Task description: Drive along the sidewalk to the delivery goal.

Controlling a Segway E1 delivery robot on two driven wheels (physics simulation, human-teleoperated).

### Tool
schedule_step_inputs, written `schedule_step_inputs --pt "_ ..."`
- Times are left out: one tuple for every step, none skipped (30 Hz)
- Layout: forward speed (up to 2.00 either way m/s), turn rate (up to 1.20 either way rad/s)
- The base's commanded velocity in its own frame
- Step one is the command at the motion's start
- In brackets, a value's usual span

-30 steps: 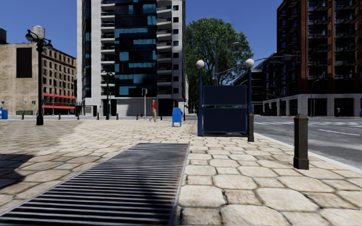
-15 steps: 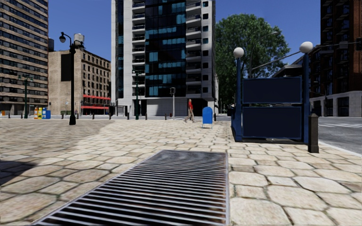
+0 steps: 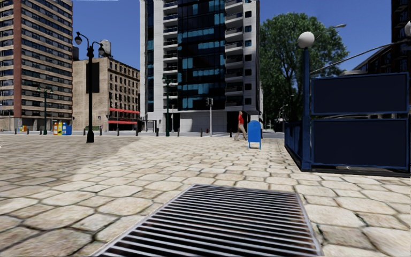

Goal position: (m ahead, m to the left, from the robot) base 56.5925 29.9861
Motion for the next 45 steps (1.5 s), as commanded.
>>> schedule_step_inputs --pt "2.0 0.27" --pt "2.0 0.27" --pt "2.0 0.27" --pt "2.0 0.27" --pt "2.0 0.27" --pt "2.0 0.27" --pt "2.0 0.27" --pt "2.0 0.27" --pt "2.0 0.27" --pt "2.0 0.27" --pt "2.0 0.27" --pt "2.0 0.26" --pt "2.0 0.17" --pt "2.0 0.06" --pt "2.0 0.02" --pt "2.0 0.01" --pt "2.0 0.01" --pt "2.0 0.01" --pt "2.0 0.01" --pt "2.0 0.01" --pt "2.0 0.0" --pt "2.0 0.0" --pt "2.0 0.0" --pt "2.0 0.0" --pt "2.0 0.0" --pt "2.0 0.0" --pt "2.0 0.0" --pt "2.0 0.0" --pt "2.0 0.0" --pt "2.0 0.0" --pt "2.0 0.0" --pt "2.0 0.0" --pt "2.0 0.0" --pt "2.0 0.0" --pt "2.0 0.0" --pt "2.0 0.0" --pt "2.0 0.0" --pt "2.0 0.0" --pt "2.0 0.0" --pt "2.0 0.0" --pt "2.0 0.0" --pt "2.0 0.0" --pt "2.0 0.0" --pt "2.0 0.0" --pt "2.0 0.0"
